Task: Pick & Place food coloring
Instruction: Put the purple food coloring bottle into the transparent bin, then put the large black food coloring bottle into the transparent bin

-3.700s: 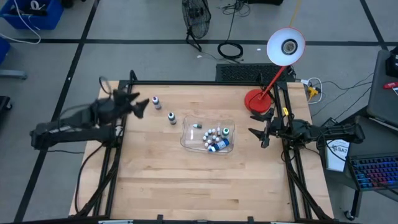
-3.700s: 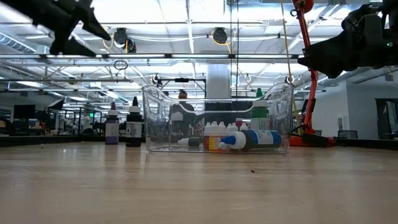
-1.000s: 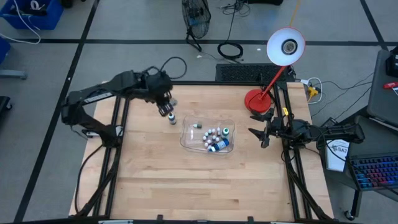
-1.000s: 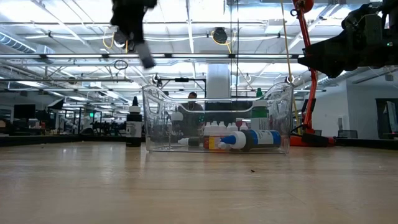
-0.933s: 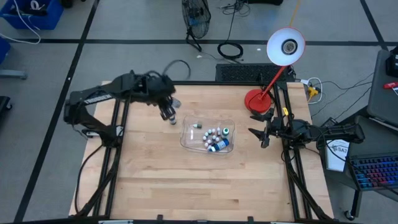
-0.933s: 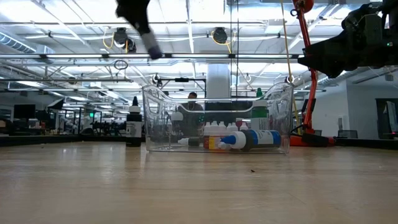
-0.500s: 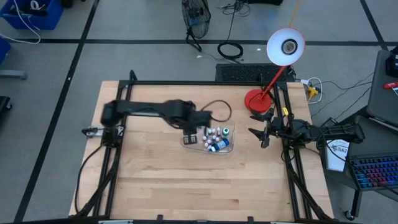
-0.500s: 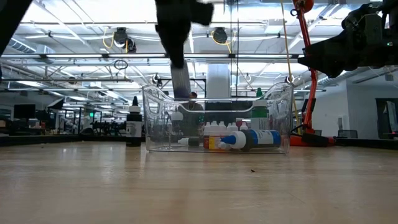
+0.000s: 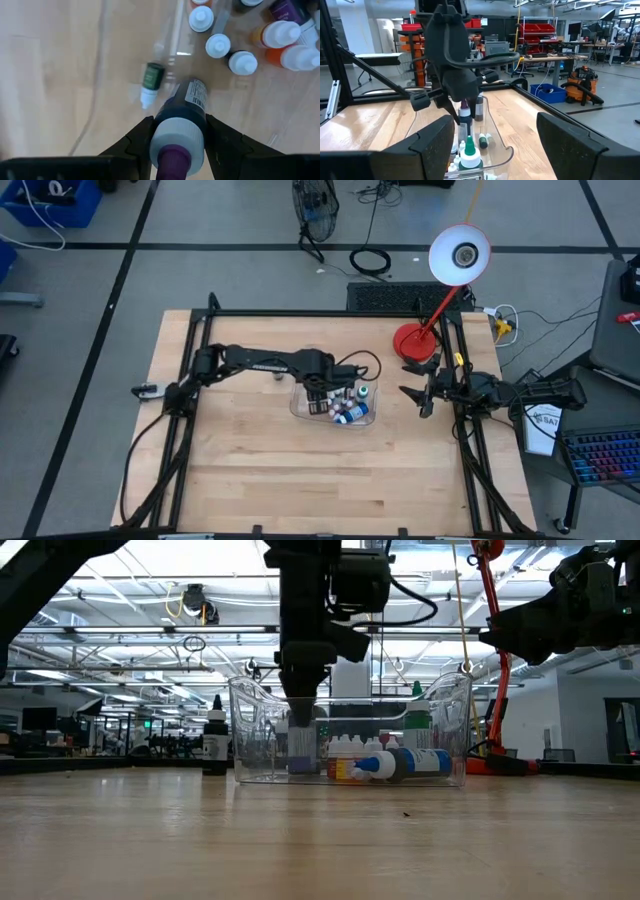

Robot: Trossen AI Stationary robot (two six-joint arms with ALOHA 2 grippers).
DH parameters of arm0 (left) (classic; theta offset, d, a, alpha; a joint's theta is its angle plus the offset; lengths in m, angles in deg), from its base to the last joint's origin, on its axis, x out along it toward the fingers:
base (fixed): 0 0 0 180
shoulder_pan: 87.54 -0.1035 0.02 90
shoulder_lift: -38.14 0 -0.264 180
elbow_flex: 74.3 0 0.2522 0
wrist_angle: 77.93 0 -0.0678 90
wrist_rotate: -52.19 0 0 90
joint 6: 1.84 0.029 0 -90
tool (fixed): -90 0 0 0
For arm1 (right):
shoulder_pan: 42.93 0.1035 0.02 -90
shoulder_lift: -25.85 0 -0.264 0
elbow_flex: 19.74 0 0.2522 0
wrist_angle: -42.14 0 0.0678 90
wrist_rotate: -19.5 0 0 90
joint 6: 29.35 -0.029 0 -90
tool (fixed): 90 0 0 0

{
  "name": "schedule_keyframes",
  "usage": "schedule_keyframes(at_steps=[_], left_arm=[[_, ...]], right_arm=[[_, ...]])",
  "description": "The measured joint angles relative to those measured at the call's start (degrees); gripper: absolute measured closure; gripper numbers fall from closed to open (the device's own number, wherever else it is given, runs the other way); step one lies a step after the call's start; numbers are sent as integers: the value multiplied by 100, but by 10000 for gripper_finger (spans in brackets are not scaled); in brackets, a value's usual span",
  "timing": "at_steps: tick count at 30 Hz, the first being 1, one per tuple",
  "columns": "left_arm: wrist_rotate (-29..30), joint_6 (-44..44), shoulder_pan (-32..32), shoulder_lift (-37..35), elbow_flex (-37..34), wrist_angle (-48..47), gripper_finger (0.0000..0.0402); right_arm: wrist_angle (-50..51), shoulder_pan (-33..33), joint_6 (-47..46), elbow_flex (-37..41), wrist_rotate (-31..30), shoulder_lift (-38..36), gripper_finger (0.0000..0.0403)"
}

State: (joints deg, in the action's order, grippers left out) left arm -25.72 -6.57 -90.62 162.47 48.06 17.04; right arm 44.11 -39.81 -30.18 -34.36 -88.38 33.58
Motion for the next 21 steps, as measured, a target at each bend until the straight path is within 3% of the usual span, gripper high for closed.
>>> schedule_keyframes(at_steps=[8,16,21], left_arm=[[-201,0,-79,80,-5,133,255],[-176,-7,-79,-106,163,-70,96],[-95,-257,-79,-451,338,-612,36]], right_arm=[[1,0,1,0,1,7,133],[-2,-2,-1,1,0,17,135],[-4,0,1,0,1,30,133]])
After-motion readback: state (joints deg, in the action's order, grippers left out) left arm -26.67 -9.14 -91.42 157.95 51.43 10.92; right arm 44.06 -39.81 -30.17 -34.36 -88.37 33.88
